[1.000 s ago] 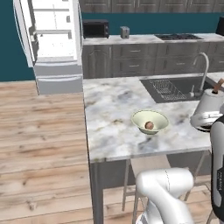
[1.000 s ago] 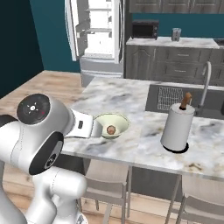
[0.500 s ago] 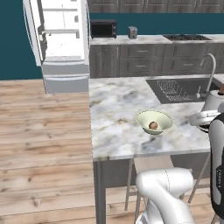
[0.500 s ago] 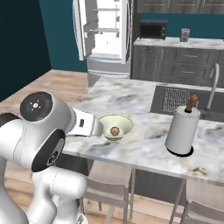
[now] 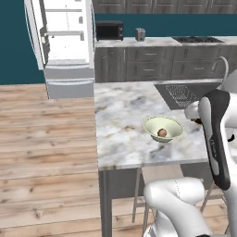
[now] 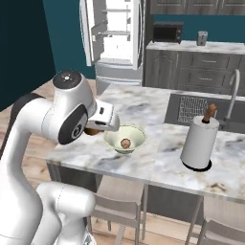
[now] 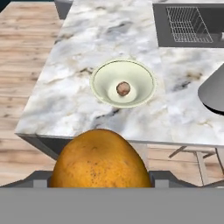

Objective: Retrieve the tangerine and mango from the fridge and place them into the bowl on the dining table.

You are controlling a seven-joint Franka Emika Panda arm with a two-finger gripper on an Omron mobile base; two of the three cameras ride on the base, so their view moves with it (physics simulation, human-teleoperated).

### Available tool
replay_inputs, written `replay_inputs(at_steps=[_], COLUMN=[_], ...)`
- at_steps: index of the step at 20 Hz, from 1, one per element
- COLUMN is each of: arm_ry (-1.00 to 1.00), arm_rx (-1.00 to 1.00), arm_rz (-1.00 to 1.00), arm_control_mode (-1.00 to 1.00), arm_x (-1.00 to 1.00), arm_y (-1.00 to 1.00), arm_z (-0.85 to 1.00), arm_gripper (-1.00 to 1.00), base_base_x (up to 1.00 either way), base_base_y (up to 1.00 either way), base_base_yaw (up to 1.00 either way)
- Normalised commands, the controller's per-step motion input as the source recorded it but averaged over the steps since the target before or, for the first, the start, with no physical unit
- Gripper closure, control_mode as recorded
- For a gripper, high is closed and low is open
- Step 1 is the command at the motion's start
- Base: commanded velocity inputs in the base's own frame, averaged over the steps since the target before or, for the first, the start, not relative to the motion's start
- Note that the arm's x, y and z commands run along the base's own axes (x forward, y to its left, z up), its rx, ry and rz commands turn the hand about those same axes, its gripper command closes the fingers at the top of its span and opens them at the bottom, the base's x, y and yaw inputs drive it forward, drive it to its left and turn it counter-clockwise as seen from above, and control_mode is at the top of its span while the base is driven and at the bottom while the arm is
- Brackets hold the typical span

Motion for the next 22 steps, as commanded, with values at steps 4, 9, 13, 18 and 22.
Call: replay_inputs(at_steps=[4, 9, 13, 18, 22], arm_ry=[0.01, 0.0, 0.02, 0.08, 0.09], arm_rx=[0.0, 0.0, 0.0, 0.0, 0.0], arm_rz=[0.0, 0.0, 0.0, 0.0, 0.0], arm_control_mode=[-1.0, -1.0, -1.0, -1.0, -1.0], arm_x=[0.44, 0.44, 0.5, 0.47, 0.43], arm_y=[0.0, -0.01, 0.0, 0.0, 0.0], arm_z=[-0.4, -0.61, -0.5, -0.34, -0.27], arm_gripper=[1.0, 1.0, 1.0, 1.0, 1.0], base_base_x=[0.0, 0.0, 0.0, 0.0, 0.0], base_base_y=[0.0, 0.0, 0.0, 0.0, 0.0], base_base_yaw=[0.0, 0.0, 0.0, 0.0, 0.0])
